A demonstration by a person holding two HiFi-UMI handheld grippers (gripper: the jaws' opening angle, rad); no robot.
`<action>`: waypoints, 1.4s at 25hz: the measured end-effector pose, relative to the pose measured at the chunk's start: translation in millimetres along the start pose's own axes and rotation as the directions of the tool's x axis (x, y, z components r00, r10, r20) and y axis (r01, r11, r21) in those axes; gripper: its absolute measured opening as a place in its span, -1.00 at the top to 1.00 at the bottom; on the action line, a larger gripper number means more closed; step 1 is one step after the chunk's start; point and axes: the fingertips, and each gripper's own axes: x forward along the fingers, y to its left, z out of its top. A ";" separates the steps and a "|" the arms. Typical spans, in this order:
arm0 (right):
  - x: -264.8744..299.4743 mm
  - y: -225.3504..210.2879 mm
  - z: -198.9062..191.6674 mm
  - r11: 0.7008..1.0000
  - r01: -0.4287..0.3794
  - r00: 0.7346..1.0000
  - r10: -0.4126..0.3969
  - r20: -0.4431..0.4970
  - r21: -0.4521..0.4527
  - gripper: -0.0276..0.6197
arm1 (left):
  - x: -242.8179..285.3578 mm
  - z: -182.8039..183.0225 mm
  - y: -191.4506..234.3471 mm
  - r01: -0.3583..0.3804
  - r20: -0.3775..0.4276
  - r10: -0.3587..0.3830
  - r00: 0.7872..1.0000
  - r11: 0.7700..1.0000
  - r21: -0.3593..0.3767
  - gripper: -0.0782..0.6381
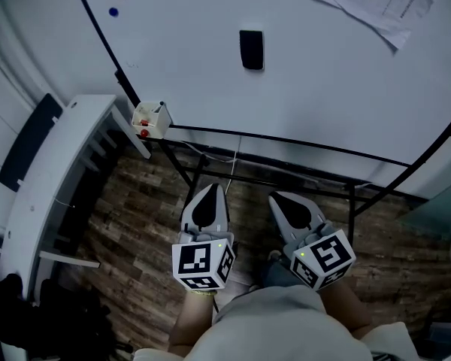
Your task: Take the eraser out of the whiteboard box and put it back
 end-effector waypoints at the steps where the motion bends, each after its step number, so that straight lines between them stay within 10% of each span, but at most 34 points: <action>1: -2.7 2.2 -1.1 1.000 0.000 1.000 0.000 0.001 0.000 0.90 | -3.5 -2.0 -1.9 0.004 -0.002 -0.004 1.000 1.000 0.000 0.79; 35: -49.9 24.1 -14.9 0.999 0.004 1.000 -0.004 0.008 -0.032 0.90 | -56.6 -36.7 -17.3 -0.022 -0.038 0.021 0.999 0.999 -0.028 0.79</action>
